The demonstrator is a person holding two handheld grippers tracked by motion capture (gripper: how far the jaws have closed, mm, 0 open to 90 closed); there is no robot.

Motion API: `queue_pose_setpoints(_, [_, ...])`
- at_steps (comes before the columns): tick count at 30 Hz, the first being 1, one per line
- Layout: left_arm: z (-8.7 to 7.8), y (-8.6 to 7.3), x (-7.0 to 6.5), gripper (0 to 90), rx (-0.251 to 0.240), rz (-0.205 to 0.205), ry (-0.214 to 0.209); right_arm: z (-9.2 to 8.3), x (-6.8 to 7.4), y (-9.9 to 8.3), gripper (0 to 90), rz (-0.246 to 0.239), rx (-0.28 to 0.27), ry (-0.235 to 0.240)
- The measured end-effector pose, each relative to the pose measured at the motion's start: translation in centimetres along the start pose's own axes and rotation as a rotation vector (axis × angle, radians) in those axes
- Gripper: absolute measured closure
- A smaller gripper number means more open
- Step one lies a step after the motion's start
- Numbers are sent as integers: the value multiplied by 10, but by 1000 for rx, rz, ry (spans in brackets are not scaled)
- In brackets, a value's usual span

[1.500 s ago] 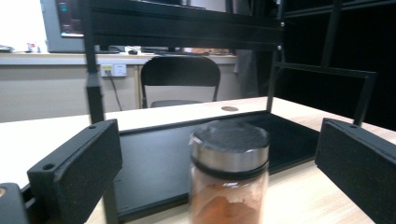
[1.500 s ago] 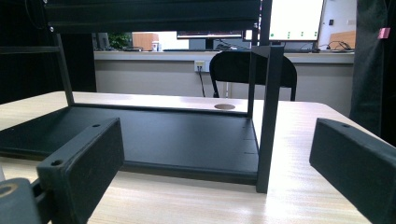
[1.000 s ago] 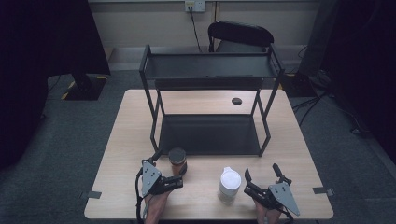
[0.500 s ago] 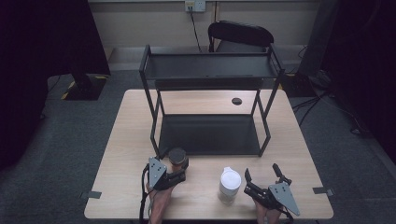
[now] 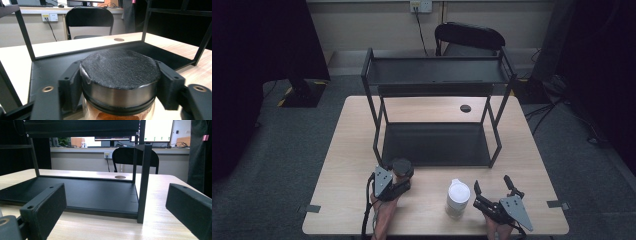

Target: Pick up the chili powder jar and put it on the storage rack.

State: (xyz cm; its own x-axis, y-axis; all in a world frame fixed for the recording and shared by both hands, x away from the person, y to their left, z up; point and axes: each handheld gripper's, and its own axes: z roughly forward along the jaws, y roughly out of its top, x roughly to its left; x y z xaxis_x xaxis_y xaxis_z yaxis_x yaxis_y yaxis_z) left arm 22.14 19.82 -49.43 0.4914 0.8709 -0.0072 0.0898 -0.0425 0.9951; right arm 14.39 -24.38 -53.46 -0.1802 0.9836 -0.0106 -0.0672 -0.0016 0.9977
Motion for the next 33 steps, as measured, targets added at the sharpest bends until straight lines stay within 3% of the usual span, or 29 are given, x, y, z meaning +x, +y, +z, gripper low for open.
queue_pose_setpoints(9, [-1, -2, -7, 352, -11, 7, 30, 0, 0, 0, 18, 0, 0, 0])
queue_pose_setpoints(19, [-5, -3, -5, 353, -26, -32, 36, 0, 0, 0, 19, 0, 0, -1])
queue_pose_setpoints(30, [-14, 5, -2, 353, -46, -23, 13, 0, 0, 0, 18, 0, 0, -1])
queue_pose_setpoints(33, [-18, 11, -5, 353, -58, -1, 16, 0, 1, 0, 18, 0, 0, -3])
